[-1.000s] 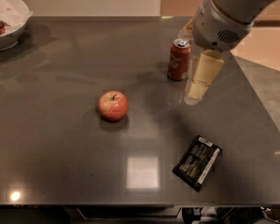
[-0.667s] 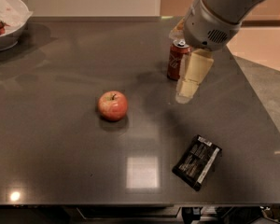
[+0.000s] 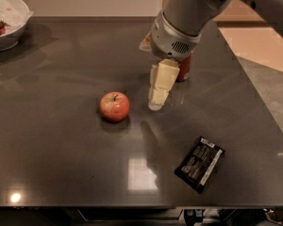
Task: Move apple near rxbar chocolate
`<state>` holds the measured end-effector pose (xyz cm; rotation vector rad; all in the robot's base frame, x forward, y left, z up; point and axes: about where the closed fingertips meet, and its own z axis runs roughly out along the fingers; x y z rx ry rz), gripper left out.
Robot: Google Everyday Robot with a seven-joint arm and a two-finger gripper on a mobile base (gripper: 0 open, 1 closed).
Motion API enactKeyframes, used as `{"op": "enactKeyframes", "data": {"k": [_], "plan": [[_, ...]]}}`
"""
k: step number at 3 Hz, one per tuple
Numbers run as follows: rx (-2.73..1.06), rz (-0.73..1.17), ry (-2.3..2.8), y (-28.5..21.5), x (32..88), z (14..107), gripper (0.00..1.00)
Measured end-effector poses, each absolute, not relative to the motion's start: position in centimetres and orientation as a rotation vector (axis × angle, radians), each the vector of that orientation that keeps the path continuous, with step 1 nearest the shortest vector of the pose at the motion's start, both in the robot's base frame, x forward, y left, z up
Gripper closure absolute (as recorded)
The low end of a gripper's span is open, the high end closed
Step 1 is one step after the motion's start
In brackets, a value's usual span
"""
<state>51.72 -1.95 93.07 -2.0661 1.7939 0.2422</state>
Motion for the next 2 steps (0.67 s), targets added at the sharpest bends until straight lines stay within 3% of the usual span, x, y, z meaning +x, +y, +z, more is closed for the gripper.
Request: {"op": "enactKeyframes", "data": {"k": [2], "plan": [[-2.159, 0.269, 1.743, 1.6, 51.5, 90.1, 0.00]]}}
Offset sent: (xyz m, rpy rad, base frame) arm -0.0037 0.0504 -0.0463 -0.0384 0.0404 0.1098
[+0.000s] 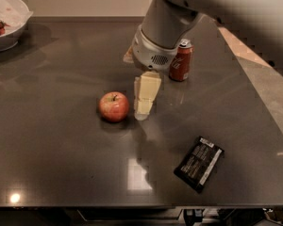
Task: Move apple near rxbar chocolate
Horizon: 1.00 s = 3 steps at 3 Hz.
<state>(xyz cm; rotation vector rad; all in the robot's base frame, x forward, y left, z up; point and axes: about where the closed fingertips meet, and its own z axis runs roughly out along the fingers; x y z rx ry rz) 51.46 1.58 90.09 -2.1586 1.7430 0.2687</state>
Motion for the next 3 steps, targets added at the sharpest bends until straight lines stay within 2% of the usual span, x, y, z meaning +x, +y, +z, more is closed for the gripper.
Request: {"op": "enactKeyframes", "data": {"k": [3], "plan": [[-2.274, 0.307, 1.704, 4.5, 50.0, 86.1, 0.00]]}}
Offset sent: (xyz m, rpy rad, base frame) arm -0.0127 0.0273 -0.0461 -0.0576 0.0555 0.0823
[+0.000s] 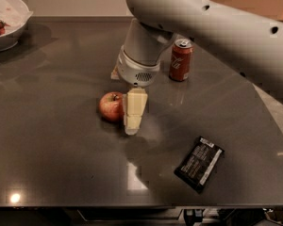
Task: Move apple near rxbar chocolate
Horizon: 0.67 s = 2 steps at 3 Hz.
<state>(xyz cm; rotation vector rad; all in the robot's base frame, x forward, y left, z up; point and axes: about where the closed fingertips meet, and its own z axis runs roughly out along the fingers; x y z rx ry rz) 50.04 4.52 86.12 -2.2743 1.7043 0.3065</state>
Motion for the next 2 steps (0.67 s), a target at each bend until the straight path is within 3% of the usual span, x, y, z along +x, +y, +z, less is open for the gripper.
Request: {"op": "enactKeyframes", "data": {"k": [1, 2], "plan": [[-2.300, 0.320, 1.693, 5.35, 49.54, 85.21, 0.00], [-2.309, 0.330, 1.694, 5.89, 49.45, 84.73, 0.16]]}}
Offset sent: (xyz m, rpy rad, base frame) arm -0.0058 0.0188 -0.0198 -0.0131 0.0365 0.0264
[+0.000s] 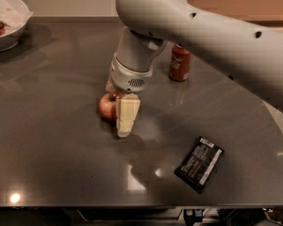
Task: Move apple near rxbar chocolate
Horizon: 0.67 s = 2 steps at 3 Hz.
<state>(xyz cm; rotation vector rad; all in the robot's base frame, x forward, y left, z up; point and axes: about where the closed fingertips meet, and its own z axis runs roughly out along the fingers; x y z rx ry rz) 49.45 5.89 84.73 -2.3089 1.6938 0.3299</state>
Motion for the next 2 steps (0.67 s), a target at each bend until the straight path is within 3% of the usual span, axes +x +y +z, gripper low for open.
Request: {"op": "enactKeyframes", "data": {"k": [2], "plan": [[-2.294, 0.339, 1.703, 5.91, 49.67, 85.29, 0.63]]}}
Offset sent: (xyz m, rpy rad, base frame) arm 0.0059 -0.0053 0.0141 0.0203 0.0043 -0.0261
